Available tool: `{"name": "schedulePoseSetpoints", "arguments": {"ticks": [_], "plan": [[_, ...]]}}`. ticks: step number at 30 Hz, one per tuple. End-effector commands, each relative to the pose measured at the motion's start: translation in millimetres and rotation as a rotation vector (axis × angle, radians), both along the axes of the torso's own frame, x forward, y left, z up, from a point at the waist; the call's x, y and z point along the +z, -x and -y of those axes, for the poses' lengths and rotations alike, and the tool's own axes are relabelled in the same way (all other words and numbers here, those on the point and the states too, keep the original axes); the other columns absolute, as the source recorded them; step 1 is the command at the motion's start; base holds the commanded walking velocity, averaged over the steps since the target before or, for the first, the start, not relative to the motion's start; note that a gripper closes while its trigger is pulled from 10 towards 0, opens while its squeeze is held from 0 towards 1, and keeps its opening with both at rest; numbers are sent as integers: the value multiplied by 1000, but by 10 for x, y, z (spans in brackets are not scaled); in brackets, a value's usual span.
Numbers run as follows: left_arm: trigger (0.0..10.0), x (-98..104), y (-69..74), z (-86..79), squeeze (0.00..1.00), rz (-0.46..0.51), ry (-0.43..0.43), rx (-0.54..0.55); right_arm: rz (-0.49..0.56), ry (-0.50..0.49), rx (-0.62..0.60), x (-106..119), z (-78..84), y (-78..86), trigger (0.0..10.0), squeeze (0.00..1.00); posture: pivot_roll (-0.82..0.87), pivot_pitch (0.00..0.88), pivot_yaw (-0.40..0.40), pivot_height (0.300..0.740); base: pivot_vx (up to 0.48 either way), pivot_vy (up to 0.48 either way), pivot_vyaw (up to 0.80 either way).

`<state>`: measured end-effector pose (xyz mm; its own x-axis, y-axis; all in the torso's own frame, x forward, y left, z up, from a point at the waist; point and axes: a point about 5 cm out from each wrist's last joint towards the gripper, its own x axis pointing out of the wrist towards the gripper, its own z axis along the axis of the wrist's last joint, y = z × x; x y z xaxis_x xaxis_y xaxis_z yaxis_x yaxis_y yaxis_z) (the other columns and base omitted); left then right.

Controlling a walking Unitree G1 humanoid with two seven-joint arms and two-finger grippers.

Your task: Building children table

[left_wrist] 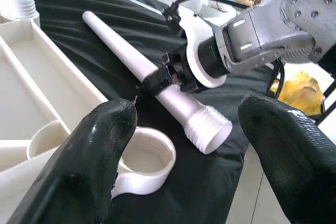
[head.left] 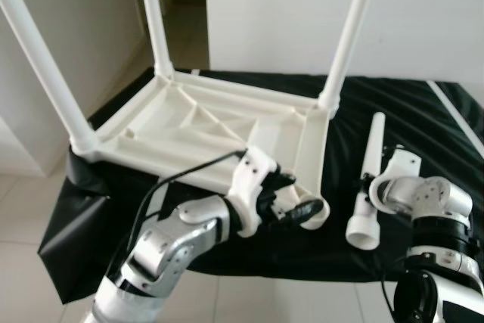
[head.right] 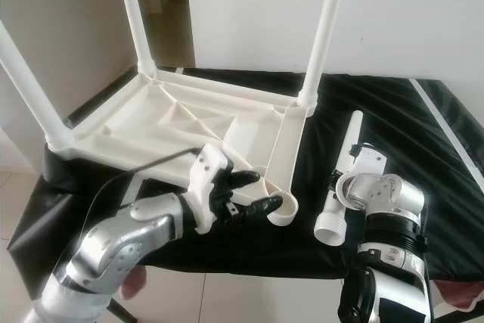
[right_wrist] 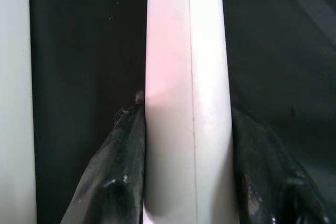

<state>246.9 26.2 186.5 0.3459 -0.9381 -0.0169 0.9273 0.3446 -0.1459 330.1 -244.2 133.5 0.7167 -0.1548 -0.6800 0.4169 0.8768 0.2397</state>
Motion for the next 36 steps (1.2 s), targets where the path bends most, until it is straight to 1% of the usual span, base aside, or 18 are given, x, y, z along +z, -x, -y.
{"name": "schedulePoseSetpoints", "arguments": {"ticks": [1, 2, 3, 5, 6, 7, 8, 11, 15, 17, 18, 19, 21, 26, 28, 32, 33, 36], "plan": [[10000, 35, -63, -17, 0, 5, 20, -15, 76, 67, 5, 83, 4, -46, 0, 0, 41, 0, -53, 740, 0, 0, 0], [10000, 43, -108, -29, 0, 7, 22, 10, 137, 111, 3, 156, 14, -69, 0, 0, 41, 0, -53, 740, 0, 0, 0], [10000, 41, -212, -56, 0, 1, 14, 62, 217, 150, 4, 257, 35, -97, 10000, 0, 28, 0, -41, 740, 0, 0, 0], [10000, 32, -345, -85, 0, -5, -5, 124, 296, 180, 1, 362, 66, -119, 10000, 0, 19, 0, -31, 740, 0, 0, 0], [10000, 32, -345, -85, 0, -5, -5, 124, 296, 180, 1, 362, 66, -119, 10000, 0, 19, 0, -31, 740, 0, 0, 0], [10000, 29, -434, -96, 0, -4, -24, 162, 337, 175, -15, 402, 87, -118, 10000, 0, 15, 0, -29, 740, 0, 0, 0], [10000, 29, -434, -96, 0, -4, -24, 162, 337, 175, -15, 402, 87, -118, 10000, 0, 15, 0, -29, 740, 0, 0, 0], [10000, 59, -650, -83, 0, -3, -66, 254, 431, 216, -94, 481, 160, -87, 10000, 0, 5, 0, -9, 740, 0, 0, 0], [10000, 59, -716, -43, 0, -12, -91, 280, 477, 235, -122, 509, 185, -73, 10000, 0, 5, 0, -6, 740, 0, 0, 0], [10000, 57, -746, -17, 0, -27, -96, 283, 511, 263, -134, 530, 187, -64, 10000, 0, 3, 0, 1, 740, 0, 0, 0], [10000, 70, -778, 11, 0, -22, -103, 291, 556, 314, -143, 568, 176, -43, 10000, 0, 2, 0, 7, 740, 0, 0, 0], [10000, 70, -778, 11, 0, -22, -103, 291, 556, 314, -143, 568, 176, -43, 10000, 0, 2, 0, 7, 740, 0, 0, 0], [10000, 103, -878, 42, 0, -5, -127, 341, 642, 401, -175, 632, 150, 30, 10000, 0, -10, 0, 23, 740, 0, 0, 0], [10000, 158, -1063, 60, 0, -20, -143, 425, 795, 444, -182, 704, 26, 204, 10000, 0, -36, 0, 43, 740, 0, 0, 0], [10000, 204, -1100, 109, 0, 33, -156, 431, 830, 389, -137, 702, -57, 229, 10000, 0, -60, 0, 53, 740, 0, 0, 0], [10000, 256, -1132, 195, 0, 27, -143, 402, 899, 345, -7, 736, -219, 250, 10000, 0, -74, 0, 57, 740, 0, 0, 0], [10000, 256, -1132, 195, 0, 27, -143, 402, 899, 345, -7, 736, -219, 250, 10000, 0, -74, 0, 57, 740, 0, 0, 0], [10000, 360, -1151, 349, 0, 66, -120, 362, 1007, 356, 236, 833, -504, 308, 10000, 0, -102, 0, 62, 740, 0, 0, 0]]}}
